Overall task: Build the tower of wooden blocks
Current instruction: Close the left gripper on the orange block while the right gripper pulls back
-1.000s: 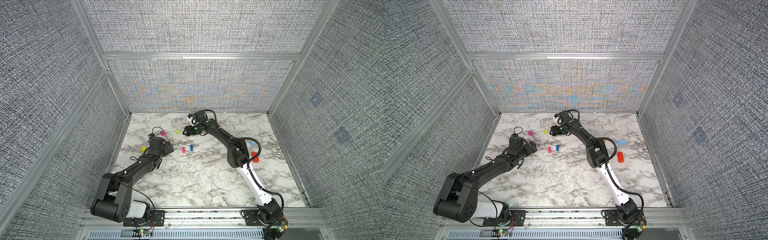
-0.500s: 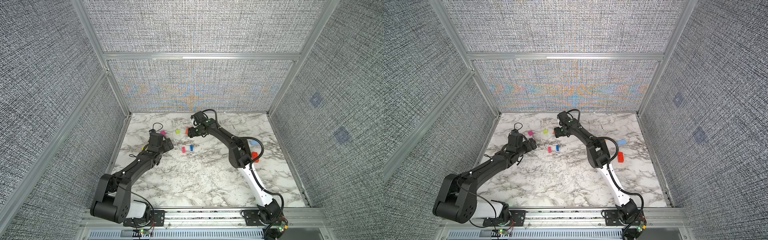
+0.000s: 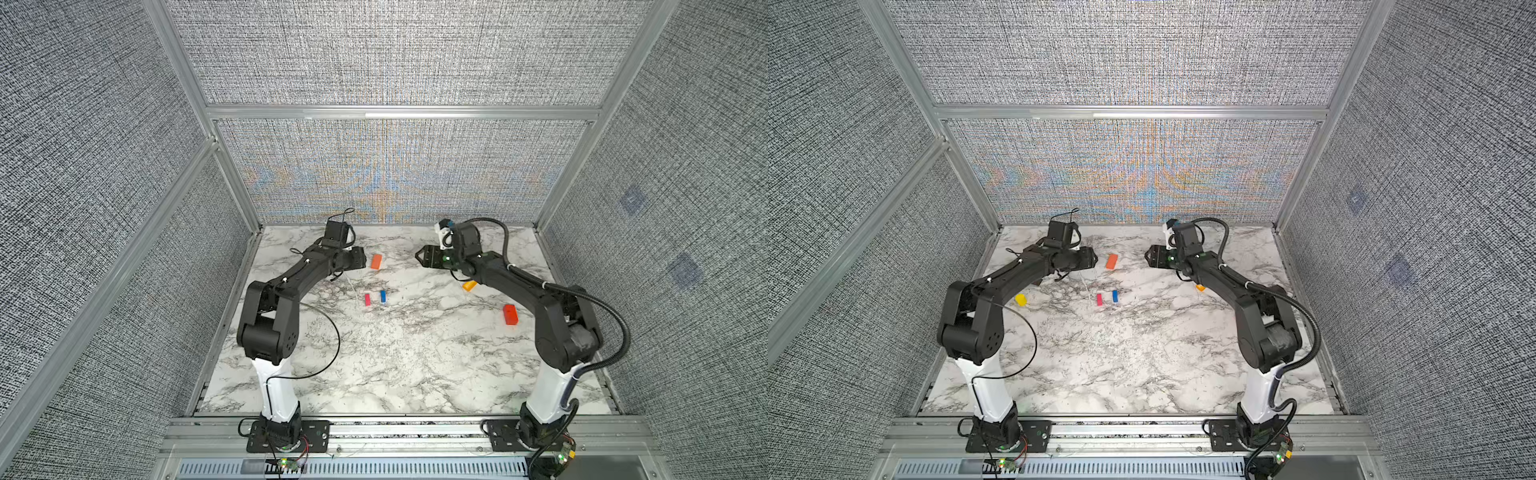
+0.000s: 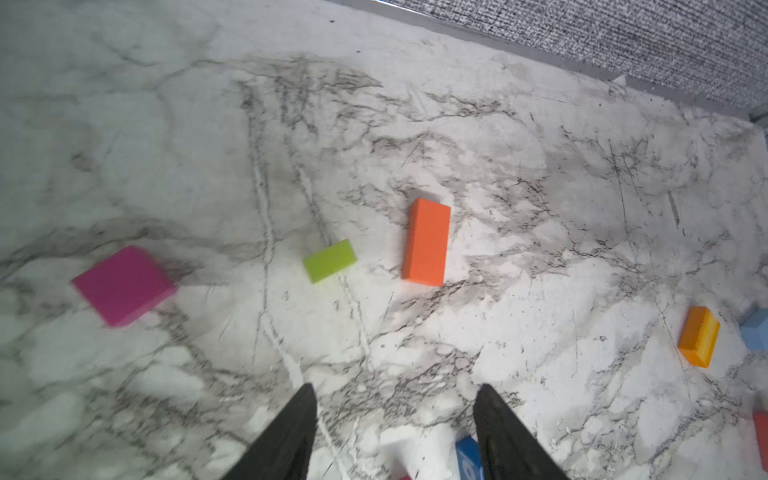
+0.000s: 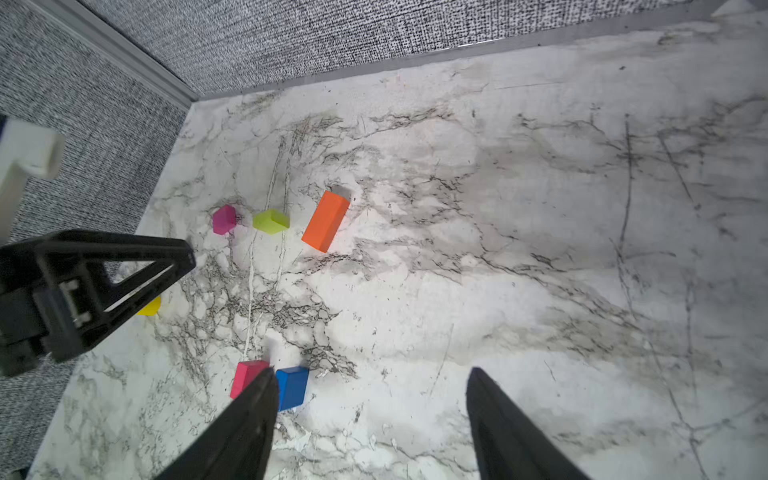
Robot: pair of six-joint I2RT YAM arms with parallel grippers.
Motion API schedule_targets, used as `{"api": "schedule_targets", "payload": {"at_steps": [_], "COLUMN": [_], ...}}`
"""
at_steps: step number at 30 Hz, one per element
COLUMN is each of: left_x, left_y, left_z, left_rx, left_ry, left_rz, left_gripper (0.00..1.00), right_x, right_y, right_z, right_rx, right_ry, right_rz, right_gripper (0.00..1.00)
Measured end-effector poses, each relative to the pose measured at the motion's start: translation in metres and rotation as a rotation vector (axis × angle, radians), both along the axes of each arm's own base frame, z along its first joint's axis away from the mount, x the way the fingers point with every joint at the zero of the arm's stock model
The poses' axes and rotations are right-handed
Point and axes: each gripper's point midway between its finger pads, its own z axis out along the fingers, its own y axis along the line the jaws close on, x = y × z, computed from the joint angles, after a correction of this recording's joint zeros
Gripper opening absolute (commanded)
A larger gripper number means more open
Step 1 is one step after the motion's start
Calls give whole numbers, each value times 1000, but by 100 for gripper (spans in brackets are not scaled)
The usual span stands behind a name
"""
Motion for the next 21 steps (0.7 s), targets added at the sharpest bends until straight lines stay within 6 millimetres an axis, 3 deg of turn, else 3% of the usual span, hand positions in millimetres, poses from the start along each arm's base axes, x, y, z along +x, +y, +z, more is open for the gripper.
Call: {"api": "schedule_targets", "payload": {"at_steps": [5, 10, 14, 21], "left_x": [23, 30, 29, 33], "left_y": [-30, -51, -47, -44], "left_z": [-13, -32, -48, -60], "left_rx": [71, 186, 255, 304], "left_ry": [18, 45, 87, 107], "left_rz": [-89, -154, -159, -177], "left_gripper": [63, 63, 62, 62], "right_x": [-17, -18, -16, -14], "right_y": [-15, -23, -23, -21], "right_z": [-12, -3, 10, 11], "right_rx": [76, 133, 169, 190], "right_ry": [11, -20, -57, -60], "right_rz": [-28, -47, -47, -43], "right_gripper": [73, 73, 73, 73]}}
